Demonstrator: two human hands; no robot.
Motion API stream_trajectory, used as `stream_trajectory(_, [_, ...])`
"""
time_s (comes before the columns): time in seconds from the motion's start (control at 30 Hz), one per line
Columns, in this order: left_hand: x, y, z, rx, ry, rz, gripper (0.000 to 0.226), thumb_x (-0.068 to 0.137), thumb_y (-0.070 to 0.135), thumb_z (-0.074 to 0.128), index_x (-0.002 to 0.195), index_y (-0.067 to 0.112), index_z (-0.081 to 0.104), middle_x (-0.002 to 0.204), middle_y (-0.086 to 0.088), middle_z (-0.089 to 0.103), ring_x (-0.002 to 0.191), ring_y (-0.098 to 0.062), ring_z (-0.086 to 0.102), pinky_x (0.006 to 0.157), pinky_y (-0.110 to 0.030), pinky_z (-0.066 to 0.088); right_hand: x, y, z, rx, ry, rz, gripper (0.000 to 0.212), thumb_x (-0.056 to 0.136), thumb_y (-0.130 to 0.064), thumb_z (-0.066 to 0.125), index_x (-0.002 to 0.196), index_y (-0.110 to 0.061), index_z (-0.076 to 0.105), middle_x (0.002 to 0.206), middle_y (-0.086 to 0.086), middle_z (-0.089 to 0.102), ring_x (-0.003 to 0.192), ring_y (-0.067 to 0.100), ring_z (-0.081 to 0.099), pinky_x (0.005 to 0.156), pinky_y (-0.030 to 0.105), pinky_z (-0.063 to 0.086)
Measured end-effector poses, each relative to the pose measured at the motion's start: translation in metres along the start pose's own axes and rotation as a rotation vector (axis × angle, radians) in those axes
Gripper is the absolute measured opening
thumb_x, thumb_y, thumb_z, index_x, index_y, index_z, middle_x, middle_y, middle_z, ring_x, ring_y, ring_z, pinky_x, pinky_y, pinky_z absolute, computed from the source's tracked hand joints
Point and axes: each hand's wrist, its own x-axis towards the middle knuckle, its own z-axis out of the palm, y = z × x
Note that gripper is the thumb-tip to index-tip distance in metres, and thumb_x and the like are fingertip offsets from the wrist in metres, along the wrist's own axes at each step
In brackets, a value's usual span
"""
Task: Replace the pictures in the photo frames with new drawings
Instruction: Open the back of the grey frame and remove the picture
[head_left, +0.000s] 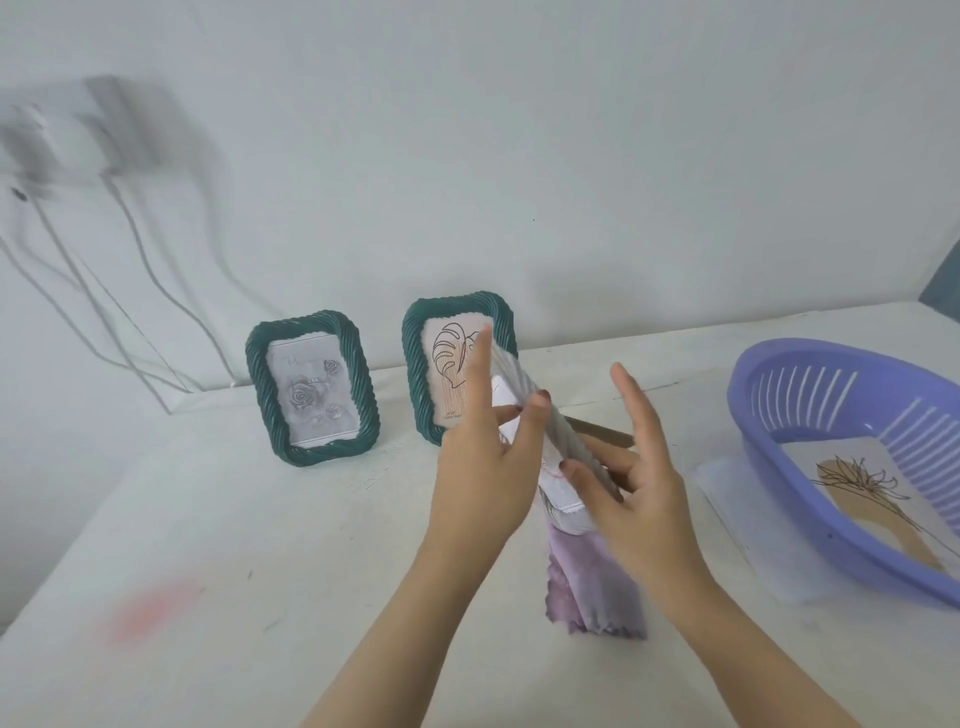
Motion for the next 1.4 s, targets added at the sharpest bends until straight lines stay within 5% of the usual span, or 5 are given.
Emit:
stream_trajectory(0.47, [-0.016, -0.05, -0.073, -0.15, -0.012, -0.254, 0.051, 0.091, -0.002, 0.032, 0.11, 0.041, 0.052, 0.09, -0.021, 0.065, 0.07, -0.018, 0.06, 0.059, -0.027, 0.055, -0.017, -0.013, 0.015, -0.131, 0.096, 0.002, 0.033, 0.086, -0.023, 0.056, 0.114, -0.042, 0.053, 0.086, -0.013, 0.067, 0.077, 0.008, 0.061, 0.059, 0.013, 0.045])
stream_trajectory(0.73, [-0.04, -0.083, -0.095, -0.254, -0.101, -0.287, 0.046, 0.096, -0.002, 0.029, 0.119, 0.032, 0.05, 0.054, 0.012, 0.058, 0.049, -0.003, 0.051, 0.049, -0.014, 0.042, -0.036, 0.038, 0.046, -0.1, -0.1, 0.271, 0.05, 0.084, -0.006, 0.062, 0.126, -0.031, 0.049, 0.088, -0.001, 0.064, 0.07, 0.008, 0.06, 0.066, 0.008, 0.044])
stream_trajectory(0.97, [-0.051, -0.117, -0.092, -0.212, -0.079, -0.364, 0.032, 0.09, 0.028, 0.058, 0.119, 0.04, 0.051, 0.096, 0.005, 0.071, 0.087, -0.008, 0.066, 0.074, -0.023, 0.049, -0.044, 0.053, 0.063, -0.32, -0.143, 0.25, 0.054, 0.084, -0.002, 0.06, 0.13, -0.025, 0.047, 0.079, 0.0, 0.061, 0.064, 0.004, 0.056, 0.065, 0.006, 0.042])
stream_trajectory(1.13, [-0.056, -0.137, -0.088, 0.003, -0.186, -0.306, 0.103, 0.051, 0.048, 0.082, 0.137, 0.042, 0.026, 0.129, 0.017, 0.049, 0.12, -0.001, 0.047, 0.1, -0.029, 0.042, -0.045, 0.052, 0.07, -0.495, -0.175, 0.23, 0.056, 0.087, -0.012, 0.059, 0.136, -0.029, 0.039, 0.085, -0.007, 0.057, 0.063, 0.0, 0.052, 0.065, 0.021, 0.046])
stream_trajectory(1.4, [-0.052, -0.146, -0.087, 0.406, -0.208, -0.157, 0.104, 0.065, 0.053, 0.075, 0.146, 0.038, 0.01, 0.138, 0.01, 0.039, 0.125, -0.011, 0.024, 0.1, -0.026, 0.024, -0.047, 0.05, 0.073, -0.624, -0.147, 0.162, 0.051, 0.085, -0.016, 0.06, 0.134, -0.019, 0.045, 0.079, -0.003, 0.059, 0.064, 0.013, 0.053, 0.064, 0.031, 0.048])
